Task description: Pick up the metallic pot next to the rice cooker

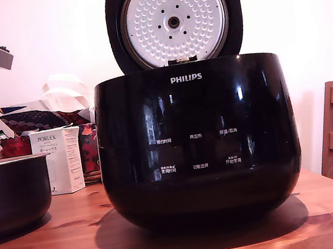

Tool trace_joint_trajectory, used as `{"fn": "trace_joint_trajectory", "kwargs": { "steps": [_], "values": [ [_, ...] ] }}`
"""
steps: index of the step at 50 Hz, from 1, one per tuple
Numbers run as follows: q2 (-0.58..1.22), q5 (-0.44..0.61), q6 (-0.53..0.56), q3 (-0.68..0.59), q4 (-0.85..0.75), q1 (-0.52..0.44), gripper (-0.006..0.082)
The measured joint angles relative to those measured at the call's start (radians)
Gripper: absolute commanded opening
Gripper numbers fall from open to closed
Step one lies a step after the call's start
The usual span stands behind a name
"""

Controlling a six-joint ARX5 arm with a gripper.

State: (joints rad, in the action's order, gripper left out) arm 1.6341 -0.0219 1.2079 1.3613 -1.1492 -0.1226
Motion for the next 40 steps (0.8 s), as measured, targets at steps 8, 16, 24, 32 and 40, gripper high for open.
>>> {"fn": "trace_joint_trajectory", "kwargs": {
  "steps": [8, 16, 24, 32, 40],
  "values": [
    [0.052, 0.012, 0.000, 0.000, 0.000, -0.002, 0.0341],
    [0.079, 0.012, 0.000, 0.000, 0.015, -0.014, 0.0341],
    [0.079, 0.013, 0.000, 0.000, 0.024, -0.022, 0.0341],
    [0.085, 0.012, 0.000, 0.000, 0.024, -0.021, 0.0341],
    [0.090, 0.012, 0.000, 0.000, 0.024, -0.024, 0.0341]
  ]
}}
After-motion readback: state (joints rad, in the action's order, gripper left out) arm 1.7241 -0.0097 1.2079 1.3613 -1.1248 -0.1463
